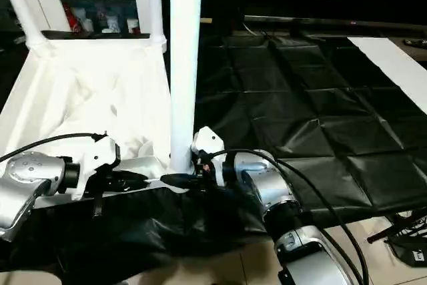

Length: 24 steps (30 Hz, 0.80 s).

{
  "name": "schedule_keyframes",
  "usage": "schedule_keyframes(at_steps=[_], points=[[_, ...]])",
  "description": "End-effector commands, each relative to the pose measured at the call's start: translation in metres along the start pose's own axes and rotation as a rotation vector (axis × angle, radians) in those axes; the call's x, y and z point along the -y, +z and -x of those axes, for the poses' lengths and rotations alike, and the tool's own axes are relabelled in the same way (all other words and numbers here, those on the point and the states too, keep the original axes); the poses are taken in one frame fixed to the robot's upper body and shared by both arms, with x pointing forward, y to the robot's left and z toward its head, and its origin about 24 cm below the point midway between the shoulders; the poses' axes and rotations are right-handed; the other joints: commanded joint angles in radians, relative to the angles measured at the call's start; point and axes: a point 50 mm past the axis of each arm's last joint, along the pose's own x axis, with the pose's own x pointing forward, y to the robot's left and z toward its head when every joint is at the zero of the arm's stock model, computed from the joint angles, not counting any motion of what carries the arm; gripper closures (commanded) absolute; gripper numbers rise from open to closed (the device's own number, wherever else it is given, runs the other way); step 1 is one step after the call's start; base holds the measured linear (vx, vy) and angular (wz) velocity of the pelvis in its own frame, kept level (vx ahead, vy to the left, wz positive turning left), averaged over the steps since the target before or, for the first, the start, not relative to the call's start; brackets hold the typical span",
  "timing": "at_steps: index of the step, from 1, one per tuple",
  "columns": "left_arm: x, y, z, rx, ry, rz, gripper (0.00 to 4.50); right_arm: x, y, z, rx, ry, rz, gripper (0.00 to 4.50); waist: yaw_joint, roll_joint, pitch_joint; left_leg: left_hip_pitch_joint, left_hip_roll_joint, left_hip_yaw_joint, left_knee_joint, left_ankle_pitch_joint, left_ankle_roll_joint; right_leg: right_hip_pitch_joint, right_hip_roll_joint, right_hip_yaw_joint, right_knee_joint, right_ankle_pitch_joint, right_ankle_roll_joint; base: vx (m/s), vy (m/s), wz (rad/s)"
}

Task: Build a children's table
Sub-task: Rotate leg to tighten

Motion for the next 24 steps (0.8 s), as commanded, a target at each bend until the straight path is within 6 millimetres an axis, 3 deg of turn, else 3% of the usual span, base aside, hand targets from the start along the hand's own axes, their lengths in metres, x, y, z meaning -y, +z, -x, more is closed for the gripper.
schedule_keyframes(at_steps=[1,8,9,11,13,15,17,18,19,24], points=[[-0.002,0.000,-0.004,0.009,0.029,0.020,4.50,0.000,-0.008,0.000,-0.013,-0.029,-0.034,1.80,0.012,0.026,-0.059,0.004,0.011,0.003,-0.068,-0.155,0.023,0.053,-0.066,0.041,-0.062,-0.052,-0.257,0.000,0.000,0.00],[-0.022,0.015,-0.026,0.078,0.204,0.064,4.50,0.020,-0.012,-0.017,-0.001,-0.417,-0.143,1.81,0.006,0.027,-0.056,0.000,0.007,-0.002,-0.072,-0.206,-0.027,0.054,-0.069,0.041,-0.072,-0.179,-0.223,0.000,0.000,0.00],[-0.025,0.017,-0.029,0.078,0.226,0.064,4.50,0.022,-0.012,-0.019,0.003,-0.452,-0.160,1.81,0.007,0.025,-0.056,0.005,0.007,-0.001,-0.070,-0.223,-0.029,0.049,-0.069,0.043,-0.077,-0.210,-0.211,0.000,0.000,0.00],[-0.033,0.026,-0.041,0.081,0.303,0.066,4.50,0.027,-0.009,-0.030,0.019,-0.586,-0.221,1.81,0.009,0.031,-0.058,0.011,0.007,0.001,-0.069,-0.210,-0.026,0.042,-0.068,0.045,-0.078,-0.192,-0.213,0.000,0.000,0.00],[-0.038,0.032,-0.050,0.087,0.346,0.072,4.50,0.030,-0.005,-0.038,0.025,-0.673,-0.252,1.81,0.013,0.033,-0.061,0.008,0.008,0.001,-0.068,-0.185,-0.030,0.046,-0.067,0.043,-0.072,-0.151,-0.217,0.000,0.000,0.00],[-0.038,0.032,-0.050,0.087,0.346,0.072,4.50,0.030,-0.005,-0.038,0.025,-0.673,-0.252,1.81,0.015,0.034,-0.061,0.008,0.007,0.003,-0.067,-0.175,-0.032,0.044,-0.065,0.043,-0.070,-0.121,-0.219,0.000,0.000,0.00],[-0.038,0.038,-0.060,0.095,0.357,0.064,4.50,0.025,0.002,-0.051,0.040,-0.642,-0.232,1.81,0.021,0.033,-0.066,0.000,0.005,0.002,-0.064,-0.135,-0.022,0.054,-0.064,0.041,-0.059,-0.032,-0.225,0.000,0.000,0.00],[-0.036,0.040,-0.064,0.100,0.339,0.057,4.50,0.022,0.005,-0.057,0.047,-0.598,-0.207,1.25,0.022,0.032,-0.068,0.001,0.005,0.004,-0.062,-0.122,-0.012,0.054,-0.064,0.041,-0.057,0.001,-0.229,0.000,0.000,0.00],[-0.034,0.041,-0.066,0.103,0.322,0.052,4.50,0.019,0.007,-0.060,0.059,-0.558,-0.201,1.25,0.024,0.034,-0.067,0.000,0.005,0.004,-0.062,-0.120,-0.004,0.055,-0.065,0.041,-0.057,0.012,-0.232,0.000,0.000,0.00],[-0.030,0.036,-0.064,0.103,0.266,0.032,4.50,0.020,0.009,-0.055,0.082,-0.483,-0.179,0.75,0.024,0.035,-0.063,0.000,0.008,0.003,-0.066,-0.165,0.003,0.054,-0.069,0.041,-0.065,-0.067,-0.231,0.000,0.000,0.00]])
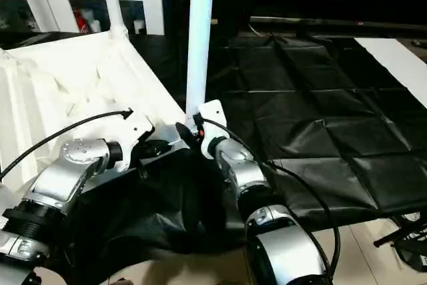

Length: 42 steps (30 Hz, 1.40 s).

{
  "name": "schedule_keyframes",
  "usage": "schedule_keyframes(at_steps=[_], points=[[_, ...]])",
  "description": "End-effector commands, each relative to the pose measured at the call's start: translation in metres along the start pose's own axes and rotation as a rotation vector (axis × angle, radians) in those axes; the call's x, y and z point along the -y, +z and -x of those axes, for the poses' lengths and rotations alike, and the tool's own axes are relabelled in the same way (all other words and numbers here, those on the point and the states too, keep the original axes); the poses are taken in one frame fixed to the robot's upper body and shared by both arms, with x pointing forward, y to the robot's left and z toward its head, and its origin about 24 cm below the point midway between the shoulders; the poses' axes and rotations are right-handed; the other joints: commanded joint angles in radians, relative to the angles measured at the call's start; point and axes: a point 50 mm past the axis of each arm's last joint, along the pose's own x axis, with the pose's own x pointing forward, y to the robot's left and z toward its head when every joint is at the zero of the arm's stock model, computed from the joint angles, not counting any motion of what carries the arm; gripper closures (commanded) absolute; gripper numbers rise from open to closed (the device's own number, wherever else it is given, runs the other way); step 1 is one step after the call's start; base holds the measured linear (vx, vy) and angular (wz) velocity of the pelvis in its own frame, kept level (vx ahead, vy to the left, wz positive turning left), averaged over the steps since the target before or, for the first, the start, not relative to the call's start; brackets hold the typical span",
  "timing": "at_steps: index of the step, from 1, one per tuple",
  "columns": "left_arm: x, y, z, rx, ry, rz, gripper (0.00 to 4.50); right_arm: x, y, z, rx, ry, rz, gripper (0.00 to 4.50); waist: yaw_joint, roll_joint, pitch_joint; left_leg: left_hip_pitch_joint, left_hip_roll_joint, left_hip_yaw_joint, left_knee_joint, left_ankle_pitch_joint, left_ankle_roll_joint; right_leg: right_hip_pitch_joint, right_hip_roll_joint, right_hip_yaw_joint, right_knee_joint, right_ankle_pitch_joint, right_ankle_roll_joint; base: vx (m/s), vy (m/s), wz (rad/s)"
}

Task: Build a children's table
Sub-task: Rotate leg to tighten

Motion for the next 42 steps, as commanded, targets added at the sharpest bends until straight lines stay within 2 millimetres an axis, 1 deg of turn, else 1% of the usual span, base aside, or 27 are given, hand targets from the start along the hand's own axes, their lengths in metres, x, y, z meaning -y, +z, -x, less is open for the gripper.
schedule_keyframes(at_steps=[1,4,5,6,7,8,9,11,12,13,14,15,16,17,18,24,26,27,28,30,31,33,34,35,39,40,42], points=[[0.007,0.007,-0.006,0.034,-0.053,-0.043,4.50,-0.024,-0.005,-0.006,-0.038,0.192,0.074,0.61,0.006,0.022,-0.064,0.001,0.009,0.003,-0.069,-0.172,0.003,0.054,-0.068,0.042,-0.067,-0.082,-0.226,0.000,0.000,0.00],[0.006,0.005,-0.004,0.027,-0.056,-0.044,4.50,-0.021,-0.004,-0.003,-0.037,0.215,0.093,0.51,0.005,0.021,-0.064,0.000,0.009,0.004,-0.068,-0.163,0.009,0.055,-0.068,0.043,-0.064,-0.066,-0.232,0.000,0.000,0.00],[0.006,0.004,-0.002,0.025,-0.061,-0.047,4.50,-0.018,-0.004,0.000,-0.039,0.234,0.116,0.51,0.008,0.056,-0.065,0.002,0.008,0.000,-0.067,-0.167,0.000,0.053,-0.070,0.043,-0.060,-0.056,-0.236,0.000,0.000,0.00],[0.005,0.001,0.001,0.018,-0.071,-0.051,4.50,-0.012,-0.005,0.006,-0.050,0.282,0.158,0.51,0.004,0.052,-0.067,0.002,0.006,0.001,-0.063,-0.166,0.005,0.057,-0.063,0.040,-0.060,0.007,-0.252,0.000,0.000,0.00],[0.005,0.000,0.003,0.017,-0.076,-0.054,4.50,-0.011,-0.005,0.009,-0.054,0.300,0.170,0.51,0.004,0.052,-0.067,0.002,0.006,0.001,-0.063,-0.166,0.005,0.057,-0.063,0.040,-0.060,0.007,-0.252,0.000,0.000,0.00],[0.005,-0.003,0.005,0.011,-0.091,-0.056,4.50,-0.008,-0.007,0.013,-0.064,0.334,0.173,0.51,0.005,0.057,-0.069,-0.002,0.004,0.001,-0.061,-0.159,0.021,0.062,-0.063,0.040,-0.056,0.045,-0.264,0.000,0.000,0.00],[0.005,-0.003,0.006,0.009,-0.093,-0.056,4.50,-0.007,-0.007,0.014,-0.066,0.340,0.172,0.51,0.003,0.051,-0.069,-0.003,0.004,0.002,-0.060,-0.156,0.027,0.064,-0.063,0.040,-0.057,0.049,-0.266,0.000,0.000,0.00],[0.004,-0.006,0.008,0.001,-0.110,-0.060,4.50,-0.006,-0.008,0.018,-0.075,0.377,0.177,0.51,0.006,0.063,-0.068,-0.004,0.003,0.002,-0.058,-0.155,0.034,0.064,-0.065,0.040,-0.057,0.037,-0.277,0.000,0.000,0.00],[0.005,-0.007,0.010,-0.006,-0.123,-0.064,4.50,-0.004,-0.010,0.020,-0.085,0.388,0.190,0.51,0.006,0.061,-0.067,-0.005,0.004,0.002,-0.059,-0.153,0.038,0.064,-0.066,0.039,-0.060,0.024,-0.277,0.000,0.000,0.00],[0.005,-0.008,0.011,-0.009,-0.134,-0.068,4.50,-0.002,-0.011,0.022,-0.094,0.397,0.195,0.51,0.008,0.068,-0.067,-0.005,0.005,0.001,-0.059,-0.156,0.037,0.064,-0.066,0.038,-0.060,0.004,-0.276,0.000,0.000,0.00],[0.005,-0.009,0.013,-0.013,-0.153,-0.069,4.50,0.000,-0.012,0.024,-0.100,0.406,0.200,0.51,0.007,0.067,-0.067,-0.004,0.005,0.002,-0.059,-0.161,0.037,0.063,-0.065,0.038,-0.062,-0.004,-0.275,0.000,0.000,0.00],[0.006,-0.009,0.014,-0.009,-0.173,-0.076,4.50,0.002,-0.012,0.026,-0.103,0.411,0.199,0.51,0.007,0.073,-0.067,-0.003,0.006,0.002,-0.059,-0.171,0.035,0.061,-0.064,0.037,-0.064,-0.015,-0.277,0.000,0.000,0.00],[0.007,-0.009,0.016,-0.002,-0.204,-0.075,4.50,0.004,-0.012,0.028,-0.105,0.416,0.196,0.51,0.007,0.073,-0.065,-0.003,0.007,0.002,-0.061,-0.186,0.033,0.060,-0.064,0.037,-0.064,-0.035,-0.278,0.000,0.000,0.00],[0.007,-0.009,0.017,-0.001,-0.209,-0.074,4.50,0.004,-0.012,0.028,-0.105,0.416,0.195,0.51,0.008,0.080,-0.065,-0.002,0.007,0.001,-0.060,-0.194,0.031,0.059,-0.064,0.036,-0.064,-0.045,-0.278,0.000,0.000,0.00],[0.008,-0.009,0.018,0.000,-0.220,-0.073,4.50,0.004,-0.012,0.028,-0.105,0.418,0.196,0.51,0.007,0.078,-0.065,-0.002,0.008,0.001,-0.061,-0.199,0.028,0.059,-0.065,0.037,-0.066,-0.053,-0.277,0.000,0.000,0.00],[0.015,-0.010,0.025,0.008,-0.330,-0.077,4.50,0.003,-0.009,0.030,-0.118,0.487,0.213,0.51,0.010,0.079,-0.069,-0.001,0.009,0.003,-0.059,-0.179,0.034,0.058,-0.064,0.036,-0.061,-0.017,-0.288,0.000,0.000,0.00],[0.015,-0.012,0.026,0.001,-0.335,-0.072,4.50,0.002,-0.009,0.030,-0.126,0.506,0.216,0.83,0.014,0.079,-0.066,0.000,0.010,0.004,-0.061,-0.188,0.038,0.055,-0.063,0.036,-0.063,-0.039,-0.282,0.000,0.000,0.00],[0.015,-0.012,0.027,-0.005,-0.340,-0.069,4.50,0.002,-0.009,0.030,-0.131,0.513,0.217,0.83,0.015,0.068,-0.066,0.000,0.010,0.005,-0.061,-0.189,0.038,0.057,-0.063,0.036,-0.065,-0.047,-0.279,0.000,0.000,0.00],[0.015,-0.014,0.030,-0.011,-0.349,-0.068,4.50,0.002,-0.008,0.031,-0.139,0.536,0.227,0.96,0.018,0.067,-0.064,0.000,0.010,0.004,-0.063,-0.193,0.036,0.056,-0.064,0.037,-0.066,-0.068,-0.274,0.000,0.000,0.00],[0.014,-0.014,0.032,-0.013,-0.350,-0.064,4.50,0.002,-0.008,0.032,-0.146,0.558,0.230,1.20,0.022,0.072,-0.064,0.000,0.011,0.004,-0.063,-0.194,0.034,0.054,-0.066,0.038,-0.066,-0.088,-0.266,0.000,0.000,0.00],[0.014,-0.015,0.033,-0.014,-0.352,-0.064,4.50,0.002,-0.008,0.032,-0.148,0.567,0.231,1.26,0.023,0.066,-0.064,0.001,0.011,0.005,-0.064,-0.196,0.034,0.054,-0.065,0.038,-0.068,-0.094,-0.262,0.000,0.000,0.00],[0.014,-0.015,0.033,-0.016,-0.354,-0.063,4.50,0.002,-0.008,0.033,-0.150,0.577,0.231,1.31,0.025,0.069,-0.064,0.000,0.011,0.004,-0.064,-0.184,0.034,0.053,-0.066,0.038,-0.066,-0.084,-0.261,0.000,0.000,0.00],[0.013,-0.016,0.034,-0.017,-0.354,-0.061,4.50,0.002,-0.007,0.033,-0.153,0.587,0.234,1.53,0.025,0.065,-0.065,-0.001,0.010,0.004,-0.063,-0.174,0.034,0.055,-0.065,0.038,-0.065,-0.077,-0.259,0.000,0.000,0.00],[0.013,-0.016,0.035,-0.018,-0.356,-0.059,4.50,0.002,-0.008,0.034,-0.158,0.599,0.235,1.63,0.026,0.067,-0.066,-0.002,0.010,0.004,-0.063,-0.168,0.035,0.056,-0.065,0.038,-0.064,-0.074,-0.258,0.000,0.000,0.00],[0.012,-0.018,0.036,-0.024,-0.350,-0.053,4.50,0.001,-0.008,0.035,-0.167,0.613,0.233,1.76,0.025,0.066,-0.064,-0.002,0.010,0.005,-0.063,-0.172,0.036,0.054,-0.066,0.038,-0.066,-0.090,-0.253,0.000,0.000,0.00],[0.011,-0.018,0.035,-0.022,-0.332,-0.052,4.50,0.002,-0.010,0.035,-0.168,0.603,0.229,1.77,0.024,0.063,-0.065,-0.001,0.010,0.005,-0.064,-0.173,0.036,0.054,-0.066,0.038,-0.067,-0.094,-0.253,0.000,0.000,0.00],[0.009,-0.017,0.031,-0.011,-0.288,-0.049,4.50,0.002,-0.011,0.033,-0.161,0.554,0.214,1.77,0.024,0.064,-0.063,-0.001,0.010,0.005,-0.064,-0.178,0.032,0.052,-0.066,0.039,-0.069,-0.111,-0.248,0.000,0.000,0.00]])
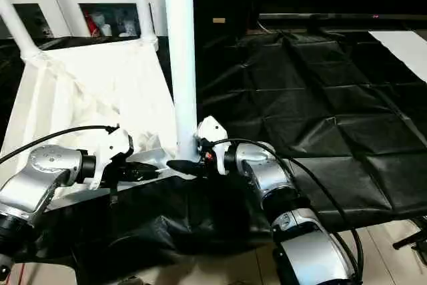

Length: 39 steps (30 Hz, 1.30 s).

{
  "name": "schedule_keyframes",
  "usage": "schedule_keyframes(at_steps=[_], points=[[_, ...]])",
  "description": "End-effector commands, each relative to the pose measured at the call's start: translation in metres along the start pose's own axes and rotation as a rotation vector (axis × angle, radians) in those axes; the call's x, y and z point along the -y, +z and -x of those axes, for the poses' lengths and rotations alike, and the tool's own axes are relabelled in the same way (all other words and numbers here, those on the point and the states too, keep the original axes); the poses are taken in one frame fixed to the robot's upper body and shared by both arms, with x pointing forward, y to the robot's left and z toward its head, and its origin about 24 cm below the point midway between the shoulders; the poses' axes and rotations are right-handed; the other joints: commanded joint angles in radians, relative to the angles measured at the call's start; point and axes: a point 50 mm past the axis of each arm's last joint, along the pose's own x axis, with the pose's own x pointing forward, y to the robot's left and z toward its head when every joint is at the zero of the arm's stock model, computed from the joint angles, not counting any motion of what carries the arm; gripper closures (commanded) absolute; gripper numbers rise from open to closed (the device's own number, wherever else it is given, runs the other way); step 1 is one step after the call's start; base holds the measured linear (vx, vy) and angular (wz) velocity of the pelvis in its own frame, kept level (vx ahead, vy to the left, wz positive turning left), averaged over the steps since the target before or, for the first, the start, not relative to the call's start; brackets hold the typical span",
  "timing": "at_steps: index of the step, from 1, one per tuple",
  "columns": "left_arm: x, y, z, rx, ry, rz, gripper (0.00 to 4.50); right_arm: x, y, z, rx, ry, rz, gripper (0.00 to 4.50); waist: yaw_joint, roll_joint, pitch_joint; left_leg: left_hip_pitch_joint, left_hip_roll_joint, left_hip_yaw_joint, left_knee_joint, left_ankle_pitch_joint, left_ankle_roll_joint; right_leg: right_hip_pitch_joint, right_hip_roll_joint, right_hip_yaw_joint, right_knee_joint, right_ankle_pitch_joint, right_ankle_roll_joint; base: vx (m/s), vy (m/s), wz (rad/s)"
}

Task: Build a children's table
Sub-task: Rotate leg to tighten

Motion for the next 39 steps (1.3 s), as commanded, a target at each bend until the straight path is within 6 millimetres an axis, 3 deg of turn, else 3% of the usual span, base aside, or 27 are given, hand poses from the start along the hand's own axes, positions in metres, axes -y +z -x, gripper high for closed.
schedule_keyframes(at_steps=[1,2,3,4,6,7,11,15,16,17,19,20,22,23,24,26,27,29,30,39], points=[[-0.003,0.005,-0.009,0.029,0.054,-0.004,4.50,0.000,-0.008,-0.006,-0.028,-0.075,-0.055,1.77,-0.003,0.008,-0.063,0.001,0.009,0.005,-0.068,-0.181,0.023,0.051,-0.066,0.042,-0.070,-0.128,-0.241,0.000,0.000,0.00],[-0.006,0.007,-0.011,0.038,0.097,0.000,4.50,0.004,-0.008,-0.008,-0.017,-0.154,-0.080,1.77,-0.003,0.008,-0.063,0.001,0.009,0.005,-0.068,-0.181,0.023,0.051,-0.066,0.042,-0.070,-0.128,-0.241,0.000,0.000,0.00],[-0.010,0.009,-0.014,0.045,0.134,0.005,4.50,0.007,-0.008,-0.010,-0.010,-0.227,-0.108,1.78,-0.007,-0.007,-0.059,0.001,0.006,0.006,-0.071,-0.191,0.013,0.049,-0.065,0.042,-0.077,-0.170,-0.229,0.000,0.000,0.00],[-0.013,0.011,-0.017,0.052,0.172,0.016,4.50,0.009,-0.009,-0.013,-0.005,-0.292,-0.135,1.78,-0.006,0.001,-0.060,0.007,0.006,0.004,-0.073,-0.207,0.001,0.047,-0.068,0.044,-0.080,-0.226,-0.215,0.000,0.000,0.00],[-0.016,0.015,-0.023,0.058,0.218,0.029,4.50,0.010,-0.011,-0.018,0.001,-0.361,-0.171,1.78,-0.008,0.000,-0.060,0.006,0.006,0.002,-0.074,-0.219,-0.012,0.046,-0.070,0.044,-0.085,-0.269,-0.196,0.000,0.000,0.00],[-0.017,0.016,-0.025,0.059,0.234,0.034,4.50,0.009,-0.011,-0.020,0.004,-0.379,-0.185,1.78,-0.007,-0.005,-0.061,0.003,0.006,0.002,-0.074,-0.213,-0.011,0.047,-0.071,0.045,-0.084,-0.264,-0.187,0.000,0.000,0.00],[-0.024,0.026,-0.043,0.057,0.329,0.047,4.50,0.004,-0.010,-0.041,-0.019,-0.528,-0.233,1.78,-0.009,-0.001,-0.064,0.003,0.004,0.004,-0.072,-0.182,-0.013,0.046,-0.068,0.045,-0.079,-0.199,-0.196,0.000,0.000,0.00],[-0.023,0.032,-0.051,0.073,0.332,0.043,4.50,-0.002,-0.006,-0.052,-0.004,-0.498,-0.236,1.78,-0.007,0.001,-0.066,0.000,0.005,0.003,-0.071,-0.178,-0.009,0.049,-0.068,0.044,-0.076,-0.164,-0.193,0.000,0.000,0.00],[-0.021,0.034,-0.054,0.082,0.316,0.035,4.50,-0.005,-0.002,-0.056,0.010,-0.465,-0.222,1.22,-0.007,0.000,-0.066,-0.001,0.004,0.004,-0.070,-0.174,-0.004,0.049,-0.067,0.044,-0.074,-0.137,-0.199,0.000,0.000,0.00],[-0.019,0.034,-0.054,0.089,0.289,0.026,4.50,-0.005,0.000,-0.056,0.034,-0.439,-0.229,1.22,-0.007,-0.002,-0.066,-0.002,0.005,0.004,-0.070,-0.176,-0.002,0.049,-0.067,0.044,-0.074,-0.134,-0.200,0.000,0.000,0.00],[-0.016,0.034,-0.054,0.096,0.264,0.020,4.50,-0.004,0.001,-0.055,0.048,-0.431,-0.236,1.02,-0.007,-0.002,-0.064,-0.001,0.005,0.004,-0.071,-0.188,0.005,0.049,-0.068,0.044,-0.076,-0.144,-0.202,0.000,0.000,0.00],[-0.015,0.032,-0.051,0.097,0.247,0.011,4.50,-0.001,0.001,-0.051,0.035,-0.426,-0.207,0.91,-0.008,-0.011,-0.064,-0.001,0.005,0.005,-0.072,-0.189,0.008,0.050,-0.068,0.044,-0.077,-0.153,-0.201,0.000,0.000,0.00],[-0.015,0.031,-0.048,0.096,0.236,0.005,4.50,0.001,0.001,-0.047,0.022,-0.419,-0.175,0.70,-0.008,-0.006,-0.064,-0.003,0.006,0.004,-0.072,-0.183,0.010,0.050,-0.070,0.044,-0.076,-0.161,-0.201,0.000,0.000,0.00],[-0.014,0.030,-0.048,0.096,0.235,0.005,4.50,0.001,0.001,-0.047,0.021,-0.418,-0.172,0.63,-0.010,-0.009,-0.065,-0.003,0.006,0.004,-0.071,-0.174,0.011,0.051,-0.069,0.044,-0.074,-0.153,-0.202,0.000,0.000,0.00],[-0.013,0.029,-0.046,0.098,0.218,-0.001,4.50,0.003,0.002,-0.042,0.022,-0.395,-0.148,0.63,-0.010,-0.018,-0.065,-0.004,0.007,0.004,-0.071,-0.165,0.018,0.053,-0.071,0.044,-0.072,-0.148,-0.203,0.000,0.000,0.00],[-0.011,0.028,-0.044,0.099,0.202,-0.004,4.50,0.005,0.003,-0.038,0.028,-0.361,-0.134,0.63,-0.012,-0.013,-0.065,-0.005,0.007,0.005,-0.070,-0.157,0.023,0.052,-0.071,0.044,-0.072,-0.137,-0.206,0.000,0.000,0.00],[-0.011,0.027,-0.044,0.098,0.197,-0.004,4.50,0.005,0.003,-0.036,0.030,-0.348,-0.129,0.63,-0.013,-0.021,-0.064,-0.004,0.008,0.006,-0.070,-0.148,0.029,0.053,-0.070,0.044,-0.070,-0.125,-0.210,0.000,0.000,0.00],[-0.009,0.026,-0.041,0.099,0.180,-0.011,4.50,0.006,0.002,-0.027,0.032,-0.273,-0.098,0.63,-0.013,-0.020,-0.066,-0.004,0.009,0.007,-0.068,-0.140,0.040,0.053,-0.070,0.044,-0.069,-0.105,-0.217,0.000,0.000,0.00],[-0.008,0.025,-0.040,0.102,0.160,-0.015,4.50,0.007,0.001,-0.023,0.028,-0.246,-0.085,0.63,-0.013,-0.027,-0.065,-0.006,0.009,0.007,-0.067,-0.130,0.050,0.055,-0.070,0.044,-0.067,-0.093,-0.221,0.000,0.000,0.00],[0.002,0.022,-0.035,0.083,0.018,-0.030,4.50,0.010,-0.001,-0.003,-0.013,-0.116,-0.046,0.63,-0.005,-0.024,-0.065,-0.001,0.011,0.010,-0.064,-0.122,0.060,0.052,-0.069,0.044,-0.064,-0.081,-0.243,0.000,0.000,0.00]])
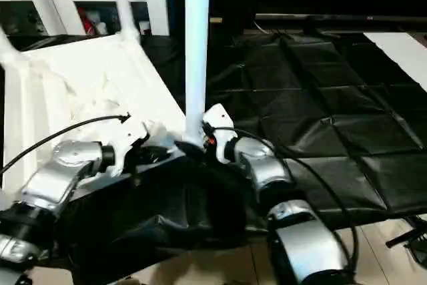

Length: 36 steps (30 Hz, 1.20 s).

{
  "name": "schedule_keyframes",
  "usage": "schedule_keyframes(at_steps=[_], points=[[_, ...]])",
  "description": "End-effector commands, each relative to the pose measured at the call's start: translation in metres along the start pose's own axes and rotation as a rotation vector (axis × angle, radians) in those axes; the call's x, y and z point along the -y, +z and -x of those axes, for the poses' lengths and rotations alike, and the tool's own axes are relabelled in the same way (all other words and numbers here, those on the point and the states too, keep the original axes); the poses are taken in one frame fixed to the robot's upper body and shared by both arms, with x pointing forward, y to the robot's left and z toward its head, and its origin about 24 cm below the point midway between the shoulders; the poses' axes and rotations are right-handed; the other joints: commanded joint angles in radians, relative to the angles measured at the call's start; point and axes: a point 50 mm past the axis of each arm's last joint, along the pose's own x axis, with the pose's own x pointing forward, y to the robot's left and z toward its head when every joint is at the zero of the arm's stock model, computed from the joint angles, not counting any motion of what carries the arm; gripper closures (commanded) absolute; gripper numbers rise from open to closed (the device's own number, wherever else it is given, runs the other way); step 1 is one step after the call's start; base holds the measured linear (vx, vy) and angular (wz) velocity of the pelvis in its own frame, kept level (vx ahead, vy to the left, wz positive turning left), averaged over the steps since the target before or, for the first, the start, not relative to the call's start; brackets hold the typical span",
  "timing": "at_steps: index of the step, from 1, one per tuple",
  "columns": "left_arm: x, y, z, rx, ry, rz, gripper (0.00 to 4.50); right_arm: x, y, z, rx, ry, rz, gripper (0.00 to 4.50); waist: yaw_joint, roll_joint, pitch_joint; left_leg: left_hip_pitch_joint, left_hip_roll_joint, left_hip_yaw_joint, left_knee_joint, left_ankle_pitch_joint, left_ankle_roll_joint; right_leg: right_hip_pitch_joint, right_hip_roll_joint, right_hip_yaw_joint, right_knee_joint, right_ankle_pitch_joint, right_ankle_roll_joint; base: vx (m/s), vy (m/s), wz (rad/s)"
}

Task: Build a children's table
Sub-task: Rotate leg to tighten

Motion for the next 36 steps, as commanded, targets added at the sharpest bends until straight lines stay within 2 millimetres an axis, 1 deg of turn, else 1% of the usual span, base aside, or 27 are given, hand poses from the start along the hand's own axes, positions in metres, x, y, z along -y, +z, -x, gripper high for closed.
schedule_keyframes(at_steps=[1,2,5,6,7,11,12,14,15,16,17,18,19,20,21,22,24,26,27,28,29,30,31,32,33,35,36], points=[[0.013,0.007,-0.008,0.026,-0.109,-0.040,4.50,-0.008,-0.004,-0.004,-0.029,0.066,0.003,0.77,-0.003,-0.002,-0.066,-0.001,0.011,0.009,-0.063,-0.119,0.060,0.053,-0.068,0.042,-0.063,-0.075,-0.246,0.000,0.000,0.00],[0.013,0.006,-0.007,0.022,-0.115,-0.039,4.50,-0.008,-0.004,-0.003,-0.029,0.070,0.003,0.87,-0.002,0.000,-0.066,0.000,0.012,0.008,-0.064,-0.123,0.056,0.053,-0.069,0.042,-0.063,-0.080,-0.246,0.000,0.000,0.00],[0.016,0.004,-0.004,0.011,-0.163,-0.035,4.50,-0.010,-0.004,-0.003,-0.025,0.103,-0.001,1.07,-0.001,-0.001,-0.067,-0.001,0.012,0.008,-0.063,-0.121,0.055,0.056,-0.069,0.042,-0.061,-0.071,-0.249,0.000,0.000,0.00],[0.017,0.003,-0.002,0.002,-0.179,-0.033,4.50,-0.011,-0.005,-0.002,-0.025,0.120,-0.003,1.07,-0.002,-0.001,-0.065,-0.002,0.012,0.008,-0.064,-0.119,0.056,0.055,-0.068,0.042,-0.061,-0.065,-0.248,0.000,0.000,0.00],[0.017,0.002,0.000,-0.009,-0.190,-0.033,4.50,-0.013,-0.006,-0.002,-0.033,0.155,-0.002,1.31,-0.001,-0.001,-0.067,-0.001,0.012,0.008,-0.063,-0.117,0.057,0.055,-0.068,0.041,-0.060,-0.060,-0.249,0.000,0.000,0.00],[0.015,0.000,0.003,-0.013,-0.192,-0.033,4.50,-0.015,-0.008,-0.001,-0.039,0.172,0.001,1.39,0.000,0.000,-0.064,0.002,0.013,0.009,-0.065,-0.138,0.049,0.052,-0.068,0.041,-0.064,-0.089,-0.249,0.000,0.000,0.00],[0.014,0.000,0.003,-0.012,-0.188,-0.034,4.50,-0.015,-0.008,-0.001,-0.039,0.174,-0.002,1.57,0.000,0.000,-0.064,0.002,0.013,0.008,-0.066,-0.146,0.043,0.052,-0.069,0.042,-0.065,-0.098,-0.247,0.000,0.000,0.00],[0.012,0.001,0.003,-0.007,-0.170,-0.035,4.50,-0.016,-0.009,-0.001,-0.040,0.171,-0.003,1.70,-0.001,0.001,-0.065,0.003,0.013,0.007,-0.067,-0.149,0.037,0.052,-0.068,0.042,-0.065,-0.100,-0.246,0.000,0.000,0.00],[0.012,0.002,0.003,-0.005,-0.159,-0.035,4.50,-0.016,-0.010,-0.001,-0.041,0.167,-0.004,1.75,-0.001,-0.001,-0.067,0.004,0.012,0.008,-0.066,-0.142,0.037,0.053,-0.068,0.042,-0.063,-0.083,-0.248,0.000,0.000,0.00],[0.007,0.004,-0.001,0.009,-0.106,-0.023,4.50,-0.016,-0.011,-0.003,-0.044,0.122,-0.012,1.77,-0.002,-0.003,-0.066,0.002,0.012,0.008,-0.066,-0.136,0.038,0.053,-0.067,0.042,-0.062,-0.067,-0.250,0.000,0.000,0.00],[0.006,0.005,-0.002,0.013,-0.091,-0.020,4.50,-0.015,-0.012,-0.004,-0.046,0.101,-0.013,1.77,-0.002,-0.003,-0.066,0.002,0.012,0.008,-0.066,-0.136,0.038,0.053,-0.067,0.042,-0.062,-0.067,-0.250,0.000,0.000,0.00],[0.001,0.008,-0.007,0.022,-0.022,0.002,4.50,-0.012,-0.013,-0.008,-0.051,-0.001,-0.017,1.78,-0.003,-0.003,-0.064,0.004,0.011,0.008,-0.067,-0.144,0.033,0.051,-0.067,0.042,-0.066,-0.085,-0.247,0.000,0.000,0.00],[0.001,0.008,-0.007,0.022,-0.022,0.002,4.50,-0.012,-0.013,-0.008,-0.051,-0.001,-0.017,1.78,-0.003,-0.002,-0.060,0.007,0.010,0.007,-0.070,-0.168,0.018,0.048,-0.068,0.043,-0.073,-0.137,-0.236,0.000,0.000,0.00],[-0.001,0.009,-0.009,0.020,0.004,0.014,4.50,-0.010,-0.013,-0.010,-0.043,-0.048,-0.041,1.78,-0.004,-0.001,-0.060,0.007,0.009,0.007,-0.070,-0.181,0.011,0.049,-0.069,0.044,-0.075,-0.165,-0.229,0.000,0.000,0.00],[-0.003,0.010,-0.011,0.019,0.026,0.026,4.50,-0.008,-0.012,-0.013,-0.027,-0.102,-0.077,1.78,-0.004,-0.002,-0.062,0.007,0.010,0.005,-0.071,-0.194,0.004,0.050,-0.072,0.044,-0.077,-0.199,-0.217,0.000,0.000,0.00],[-0.007,0.012,-0.017,0.022,0.085,0.045,4.50,-0.007,-0.010,-0.018,-0.006,-0.173,-0.123,1.78,-0.006,0.002,-0.061,0.006,0.009,0.004,-0.072,-0.205,-0.003,0.048,-0.071,0.045,-0.080,-0.229,-0.206,0.000,0.000,0.00],[-0.011,0.016,-0.022,0.027,0.155,0.063,4.50,-0.008,-0.009,-0.023,0.003,-0.225,-0.148,1.78,-0.007,-0.001,-0.061,0.009,0.009,0.004,-0.073,-0.207,-0.010,0.046,-0.069,0.045,-0.082,-0.237,-0.200,0.000,0.000,0.00],[-0.015,0.020,-0.029,0.029,0.215,0.074,4.50,-0.010,-0.008,-0.030,0.001,-0.274,-0.154,1.78,-0.006,0.000,-0.063,0.010,0.008,0.005,-0.070,-0.187,-0.011,0.045,-0.070,0.046,-0.081,-0.207,-0.203,0.000,0.000,0.00],[-0.016,0.023,-0.033,0.036,0.238,0.080,4.50,-0.012,-0.007,-0.034,-0.008,-0.312,-0.161,1.78,-0.004,-0.001,-0.064,0.007,0.008,0.006,-0.069,-0.179,-0.008,0.047,-0.069,0.045,-0.078,-0.188,-0.203,0.000,0.000,0.00],[-0.017,0.027,-0.039,0.042,0.270,0.084,4.50,-0.014,-0.007,-0.040,-0.021,-0.361,-0.171,1.79,-0.004,-0.002,-0.064,0.007,0.006,0.008,-0.069,-0.166,-0.008,0.045,-0.067,0.046,-0.078,-0.171,-0.201,0.000,0.000,0.00],[-0.017,0.030,-0.043,0.051,0.283,0.082,4.50,-0.016,-0.006,-0.044,-0.026,-0.380,-0.181,1.79,-0.003,-0.002,-0.066,0.007,0.006,0.006,-0.069,-0.160,-0.010,0.048,-0.068,0.045,-0.075,-0.161,-0.203,0.000,0.000,0.00],[-0.017,0.032,-0.044,0.055,0.285,0.079,4.50,-0.017,-0.006,-0.045,-0.025,-0.379,-0.184,1.79,-0.001,-0.001,-0.068,0.007,0.006,0.006,-0.068,-0.151,-0.008,0.048,-0.068,0.044,-0.073,-0.135,-0.205,0.000,0.000,0.00],[-0.013,0.034,-0.047,0.064,0.259,0.066,4.50,-0.023,-0.003,-0.050,-0.015,-0.340,-0.175,1.79,-0.001,0.000,-0.068,0.003,0.005,0.006,-0.068,-0.149,-0.002,0.051,-0.067,0.044,-0.071,-0.117,-0.204,0.000,0.000,0.00],[-0.013,0.034,-0.047,0.064,0.257,0.066,4.50,-0.023,-0.003,-0.050,-0.015,-0.339,-0.175,1.79,-0.001,-0.001,-0.069,0.001,0.005,0.006,-0.067,-0.144,0.000,0.053,-0.068,0.043,-0.070,-0.105,-0.204,0.000,0.000,0.00],[-0.010,0.034,-0.048,0.072,0.226,0.048,4.50,-0.024,-0.002,-0.051,0.001,-0.309,-0.176,1.44,-0.001,-0.001,-0.069,-0.001,0.006,0.005,-0.067,-0.137,0.005,0.054,-0.067,0.043,-0.068,-0.086,-0.206,0.000,0.000,0.00],[-0.006,0.033,-0.047,0.084,0.171,0.026,4.50,-0.023,0.000,-0.049,0.037,-0.278,-0.207,1.44,-0.002,-0.001,-0.068,-0.001,0.006,0.006,-0.066,-0.144,0.015,0.054,-0.068,0.043,-0.068,-0.082,-0.211,0.000,0.000,0.00],[-0.004,0.033,-0.046,0.089,0.155,0.014,4.50,-0.022,0.000,-0.048,0.042,-0.266,-0.211,1.20,-0.003,-0.002,-0.067,-0.002,0.006,0.005,-0.067,-0.149,0.017,0.055,-0.069,0.043,-0.069,-0.092,-0.211,0.000,0.000,0.00]])
